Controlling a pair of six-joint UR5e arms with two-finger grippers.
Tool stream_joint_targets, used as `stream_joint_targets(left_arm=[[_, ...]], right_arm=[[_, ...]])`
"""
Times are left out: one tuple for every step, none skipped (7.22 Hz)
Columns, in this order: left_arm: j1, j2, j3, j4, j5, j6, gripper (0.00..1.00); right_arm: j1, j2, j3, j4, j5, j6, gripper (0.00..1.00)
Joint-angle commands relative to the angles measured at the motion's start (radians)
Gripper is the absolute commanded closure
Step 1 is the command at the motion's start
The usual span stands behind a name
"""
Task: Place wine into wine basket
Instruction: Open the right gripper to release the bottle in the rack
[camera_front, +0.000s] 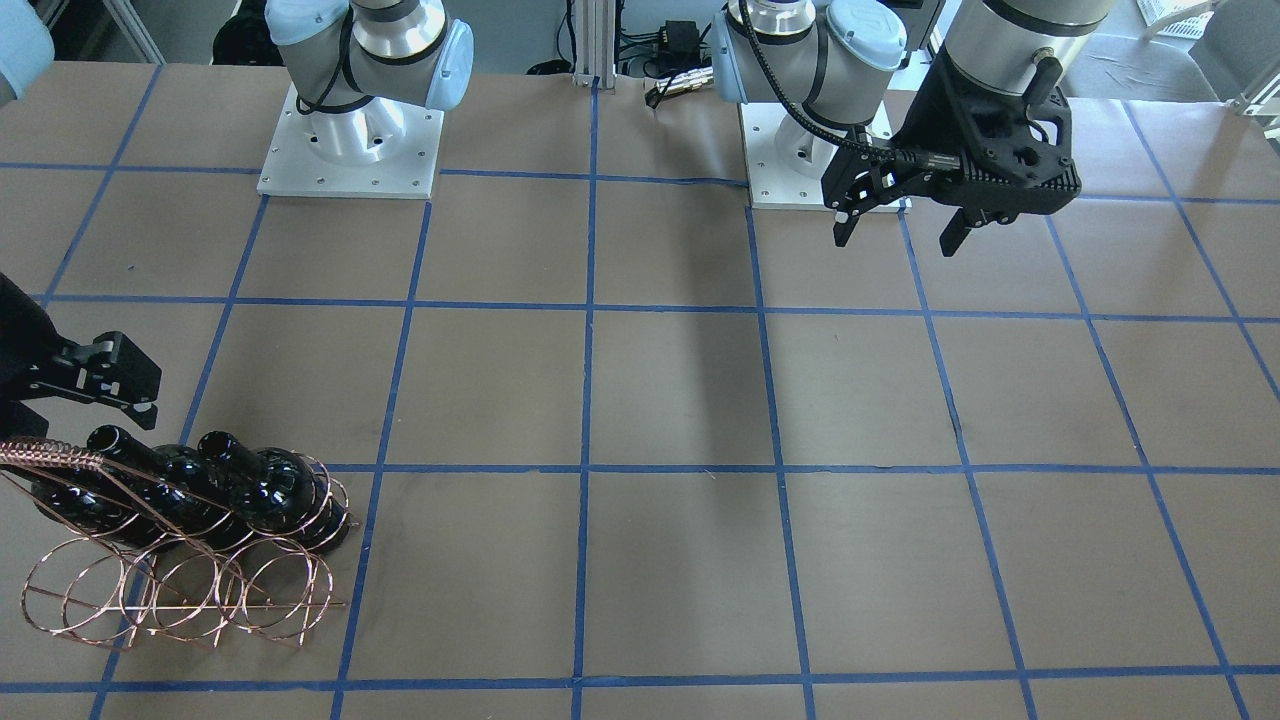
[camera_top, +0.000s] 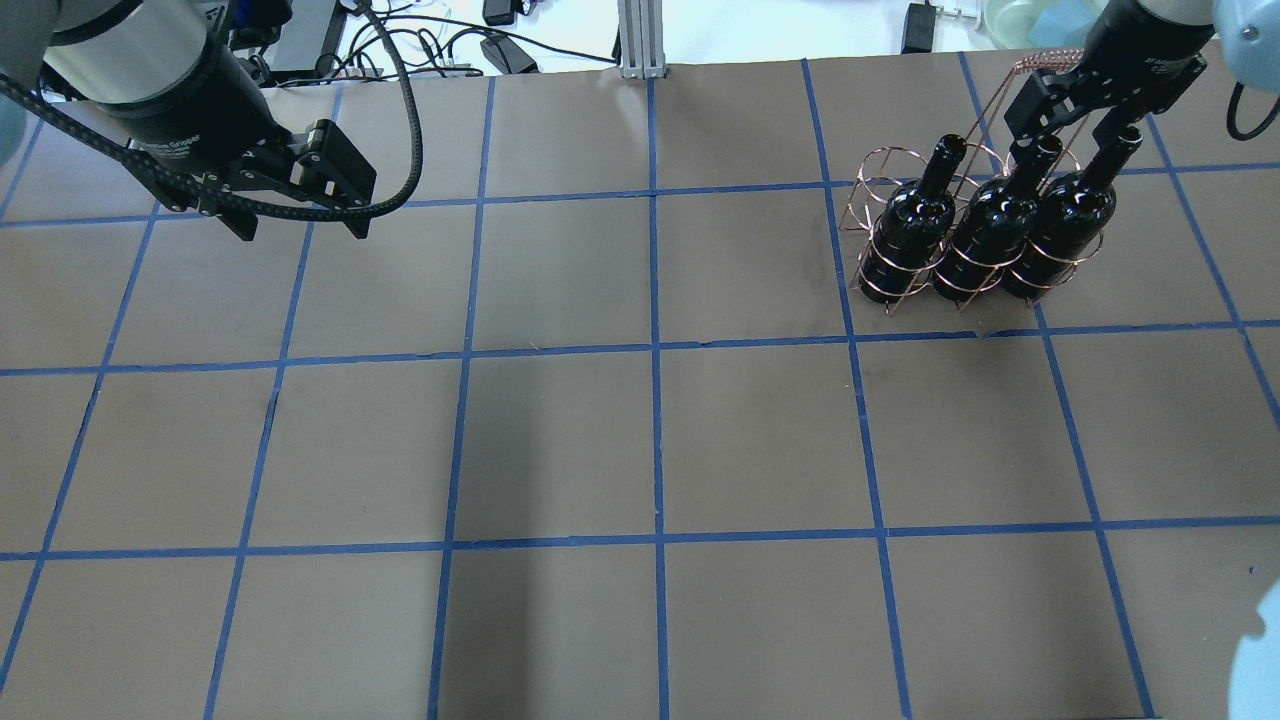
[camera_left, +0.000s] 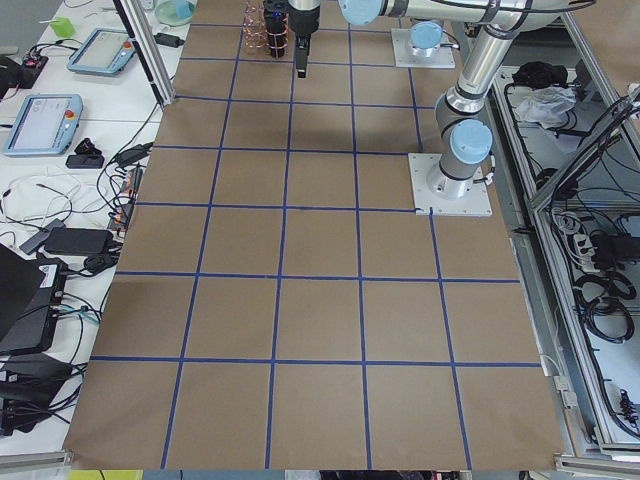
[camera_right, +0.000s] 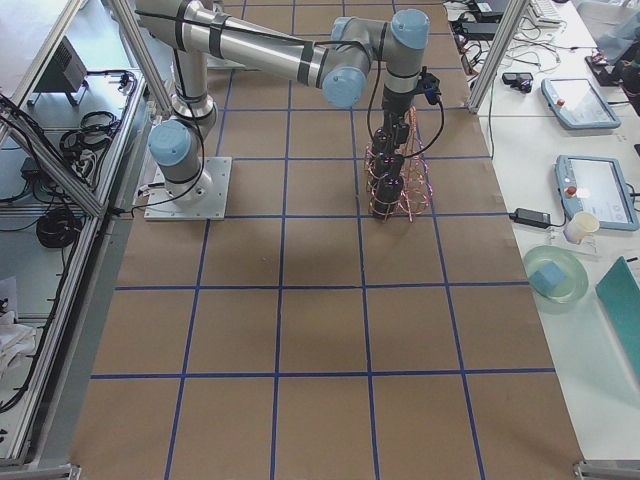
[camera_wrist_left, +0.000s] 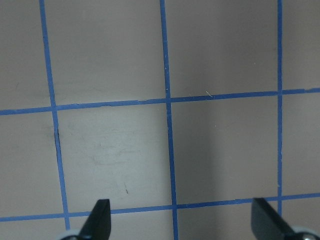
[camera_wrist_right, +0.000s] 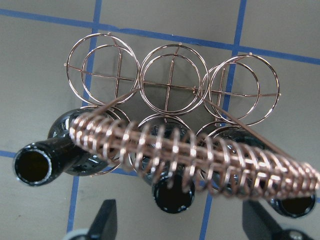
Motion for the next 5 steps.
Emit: stream_joint_targets(left_arm=[[-0.001,0.002,0.002,-0.017,-0.003,-0.001,0.0],[-0.004,0.001,0.002,-0.014,-0.004,-0.001,0.0],[-0.004,0.004,0.003,-0.011,0.0,0.001,0.0],[-0.004,0.002,0.003,-0.009,0.012,0.001,0.0],[-0.003,0.002,0.002,-0.006,0.013,0.001,0.0]], right_arm=[[0.031,-0.122,-0.009,0.078,0.007,0.065,0.0],[0.069,-0.174,-0.012,0.11,-0.002,0.137,0.0],[0.101,-0.222,-0.014,0.159,-0.004,0.169,0.0],[0.137,-0.256,-0.002,0.195,0.008,0.23,0.0],[0.178,-0.251,0.006,0.199,0.012,0.317,0.0]])
